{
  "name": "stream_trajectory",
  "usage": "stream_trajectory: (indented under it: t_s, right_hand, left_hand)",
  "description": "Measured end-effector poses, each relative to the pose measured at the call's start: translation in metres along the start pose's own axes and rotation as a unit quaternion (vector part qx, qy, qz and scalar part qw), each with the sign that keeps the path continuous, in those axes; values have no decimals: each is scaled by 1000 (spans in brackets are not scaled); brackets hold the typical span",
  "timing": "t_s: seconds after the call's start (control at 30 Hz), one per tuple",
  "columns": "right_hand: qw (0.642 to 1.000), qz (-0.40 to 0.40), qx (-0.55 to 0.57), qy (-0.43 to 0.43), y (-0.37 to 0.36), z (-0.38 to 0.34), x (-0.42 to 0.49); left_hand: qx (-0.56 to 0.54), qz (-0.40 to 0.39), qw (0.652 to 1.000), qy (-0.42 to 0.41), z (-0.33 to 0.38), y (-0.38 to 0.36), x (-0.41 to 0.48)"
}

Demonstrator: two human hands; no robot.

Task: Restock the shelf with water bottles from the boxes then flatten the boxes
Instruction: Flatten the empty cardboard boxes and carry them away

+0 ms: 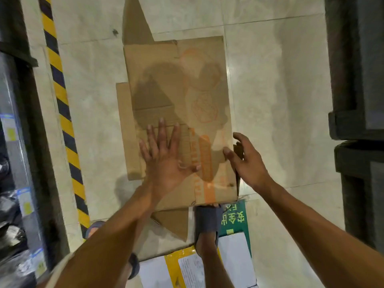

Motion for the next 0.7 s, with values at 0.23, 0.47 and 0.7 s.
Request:
stream_trajectory:
  t_s: [0.23,0.47,0.7]
  right_hand:
    - [988,89,-128,18,31,43,-15]
    - [966,188,-94,-147,56,133,-70]
    - [954,75,-181,-226,58,141,-53]
  left_hand:
    - [24,-22,999,32,4,2,0]
    - [3,-45,998,43,8,2,3]
    - [2,-54,997,63,18,10,8]
Point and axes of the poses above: each hand's wrist, its own x-axis towards the middle knuckle, its own y-axis out of the back of the hand, z = x × y, the point moved 7 cm from there along x, towards the middle knuckle, and after that the axes turned 7 degrees about -y, right-handed, at the moved point
